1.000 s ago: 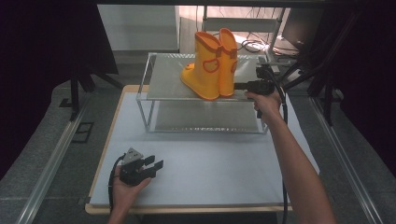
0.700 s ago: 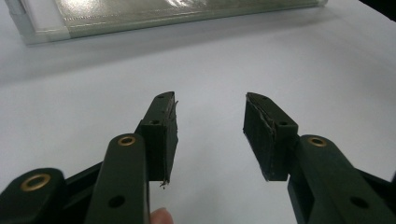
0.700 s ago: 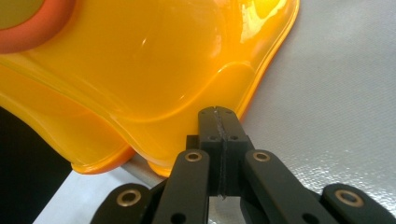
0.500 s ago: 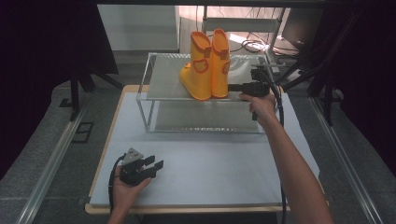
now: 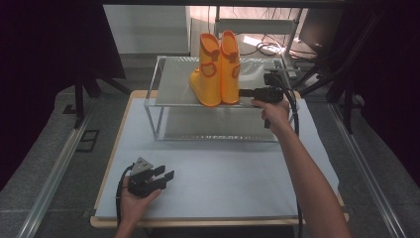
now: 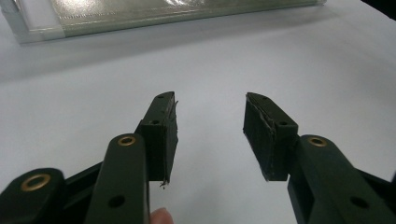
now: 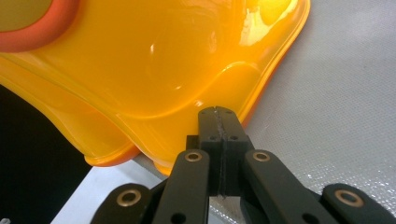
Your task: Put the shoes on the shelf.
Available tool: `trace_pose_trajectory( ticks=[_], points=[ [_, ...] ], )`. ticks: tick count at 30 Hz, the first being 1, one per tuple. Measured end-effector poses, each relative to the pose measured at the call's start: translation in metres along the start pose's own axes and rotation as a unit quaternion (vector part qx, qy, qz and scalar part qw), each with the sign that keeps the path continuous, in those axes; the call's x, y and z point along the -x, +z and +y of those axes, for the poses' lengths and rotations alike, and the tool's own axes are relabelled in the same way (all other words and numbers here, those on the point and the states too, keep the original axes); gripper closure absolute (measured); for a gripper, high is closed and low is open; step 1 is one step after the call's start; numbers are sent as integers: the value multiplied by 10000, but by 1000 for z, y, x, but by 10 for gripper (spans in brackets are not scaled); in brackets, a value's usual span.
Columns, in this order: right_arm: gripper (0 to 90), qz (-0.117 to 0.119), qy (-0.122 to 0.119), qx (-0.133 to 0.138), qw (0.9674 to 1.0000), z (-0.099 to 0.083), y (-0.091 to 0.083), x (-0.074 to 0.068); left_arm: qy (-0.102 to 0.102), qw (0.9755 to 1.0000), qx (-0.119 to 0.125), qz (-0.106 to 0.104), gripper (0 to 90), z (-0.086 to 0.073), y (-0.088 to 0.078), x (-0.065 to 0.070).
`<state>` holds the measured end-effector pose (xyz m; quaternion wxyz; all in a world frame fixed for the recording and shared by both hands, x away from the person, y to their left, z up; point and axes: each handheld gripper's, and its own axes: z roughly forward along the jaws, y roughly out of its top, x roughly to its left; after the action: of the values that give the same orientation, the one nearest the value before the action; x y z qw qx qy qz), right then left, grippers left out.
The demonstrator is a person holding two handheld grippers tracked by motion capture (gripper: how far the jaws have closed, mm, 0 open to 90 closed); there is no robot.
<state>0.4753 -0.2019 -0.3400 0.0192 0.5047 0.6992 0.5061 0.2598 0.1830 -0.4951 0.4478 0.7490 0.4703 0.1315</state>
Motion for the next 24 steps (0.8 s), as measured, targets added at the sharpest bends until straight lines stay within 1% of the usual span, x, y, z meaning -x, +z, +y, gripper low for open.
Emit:
trace_pose_trajectory(
  ticks=[5,7,9,15,17,18,20,22,24],
  points=[
    [900,52,49,17,10000,0,1,0,3,10000,-19,-9,544,0,1,1],
    [900,147,88,46,9998,0,1,-1,2,10000,-22,-12,543,0,1,1],
    [900,130,34,17,9999,1,3,-3,-4,10000,-18,-13,544,-1,1,0],
    [900,117,34,21,9999,1,4,-6,-3,10000,-28,-19,544,-1,2,1],
    [900,222,62,55,9997,1,7,-7,20,10000,-43,-30,544,-1,3,1],
    [900,201,17,63,9998,1,8,-9,19,10000,-41,-31,544,-1,2,1],
    [900,275,37,37,9996,2,9,-11,14,10000,-32,-33,544,-1,2,1],
    [900,245,-7,52,9997,3,11,-13,-8,10000,-18,-25,544,-1,2,0],
    [900,266,29,67,9996,4,11,-14,-2,10000,-34,-29,544,-1,2,0]
  ],
)
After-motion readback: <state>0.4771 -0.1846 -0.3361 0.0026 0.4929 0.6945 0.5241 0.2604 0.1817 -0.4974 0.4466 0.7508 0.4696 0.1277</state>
